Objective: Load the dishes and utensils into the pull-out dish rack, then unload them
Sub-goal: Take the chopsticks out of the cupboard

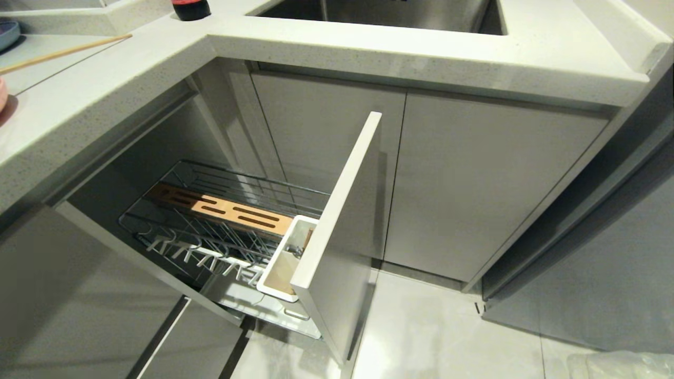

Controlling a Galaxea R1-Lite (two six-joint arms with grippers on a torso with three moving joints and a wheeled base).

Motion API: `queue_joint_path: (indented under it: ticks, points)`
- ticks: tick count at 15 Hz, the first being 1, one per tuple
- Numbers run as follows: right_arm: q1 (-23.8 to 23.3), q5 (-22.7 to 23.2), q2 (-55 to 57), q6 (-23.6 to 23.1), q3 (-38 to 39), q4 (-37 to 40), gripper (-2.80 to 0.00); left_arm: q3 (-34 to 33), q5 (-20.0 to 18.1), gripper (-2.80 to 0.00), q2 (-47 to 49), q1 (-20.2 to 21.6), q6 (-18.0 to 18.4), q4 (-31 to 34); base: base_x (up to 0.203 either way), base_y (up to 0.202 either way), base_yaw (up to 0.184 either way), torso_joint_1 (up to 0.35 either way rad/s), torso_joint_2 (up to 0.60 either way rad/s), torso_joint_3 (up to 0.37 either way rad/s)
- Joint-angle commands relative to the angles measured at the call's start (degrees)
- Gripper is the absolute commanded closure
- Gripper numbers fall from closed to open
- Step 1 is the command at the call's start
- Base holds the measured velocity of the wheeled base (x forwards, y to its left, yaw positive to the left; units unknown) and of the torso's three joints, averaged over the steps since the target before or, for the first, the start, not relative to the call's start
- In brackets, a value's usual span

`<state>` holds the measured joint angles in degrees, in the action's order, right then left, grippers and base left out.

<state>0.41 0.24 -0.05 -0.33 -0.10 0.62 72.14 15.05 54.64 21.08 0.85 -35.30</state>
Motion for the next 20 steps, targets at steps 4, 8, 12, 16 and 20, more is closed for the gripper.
queue_joint_path:
  ticks: [4,8,12,16,20]
  points:
    - [0.0,0.0,0.0,0.0,0.0,0.0,0.00,-3.0,-2.3,0.00,7.9,7.4,14.8,-13.1,0.000,0.000,0.000,0.000,0.00,0.000]
    - [0.0,0.0,0.0,0.0,0.0,0.0,0.00,-4.2,-5.5,0.00,12.4,10.7,26.4,-18.1,0.000,0.000,0.000,0.000,0.00,0.000]
    - [0.0,0.0,0.0,0.0,0.0,0.0,0.00,-7.1,-10.6,0.00,15.2,12.4,30.9,-16.8,0.000,0.000,0.000,0.000,0.00,0.000]
    - [0.0,0.0,0.0,0.0,0.0,0.0,0.00,-8.1,-17.5,0.00,17.4,12.8,31.7,-15.7,0.000,0.000,0.000,0.000,0.00,0.000]
    - [0.0,0.0,0.0,0.0,0.0,0.0,0.00,-8.6,-20.9,0.00,20.3,12.8,35.0,-16.2,0.000,0.000,0.000,0.000,0.00,0.000]
